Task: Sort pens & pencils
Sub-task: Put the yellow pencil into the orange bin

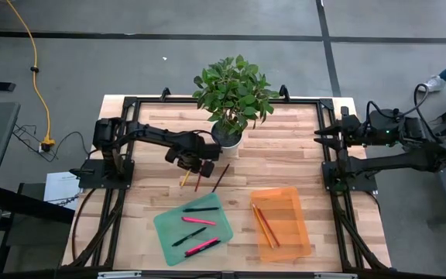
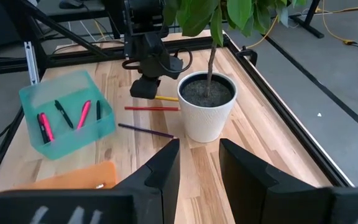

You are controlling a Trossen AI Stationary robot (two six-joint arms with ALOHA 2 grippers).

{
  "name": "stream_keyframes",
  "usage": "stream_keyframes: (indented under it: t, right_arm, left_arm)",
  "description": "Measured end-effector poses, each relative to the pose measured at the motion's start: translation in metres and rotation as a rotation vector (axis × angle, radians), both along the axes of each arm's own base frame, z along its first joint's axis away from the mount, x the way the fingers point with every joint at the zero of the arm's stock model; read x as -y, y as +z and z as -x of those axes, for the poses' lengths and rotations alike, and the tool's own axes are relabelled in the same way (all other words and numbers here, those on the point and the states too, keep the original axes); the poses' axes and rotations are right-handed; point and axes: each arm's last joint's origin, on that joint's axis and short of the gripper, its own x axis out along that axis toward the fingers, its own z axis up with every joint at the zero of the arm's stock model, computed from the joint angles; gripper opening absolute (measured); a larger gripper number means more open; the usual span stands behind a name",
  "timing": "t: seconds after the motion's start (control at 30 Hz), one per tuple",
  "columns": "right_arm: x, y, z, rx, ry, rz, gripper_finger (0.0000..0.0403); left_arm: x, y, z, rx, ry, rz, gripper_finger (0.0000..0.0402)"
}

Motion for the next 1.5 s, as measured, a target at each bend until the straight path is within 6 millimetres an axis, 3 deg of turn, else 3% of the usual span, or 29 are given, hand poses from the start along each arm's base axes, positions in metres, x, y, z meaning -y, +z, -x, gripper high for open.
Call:
stream_keyframes:
  t: [0.33, 1.5]
  right_arm:
    - [0.0, 0.0, 0.0, -0.001, -0.004, -0.004, 0.0103]
    - [0.0, 0.0, 0.0, 0.003, -0.025, -0.03, 0.0103]
  left_arm:
    - [-0.011, 0.0, 0.003, -0.007, -0.049, 0.009, 0.0065]
    - [-0.007, -0.019, 0.009, 0.047, -0.088, 0.094, 0.0065]
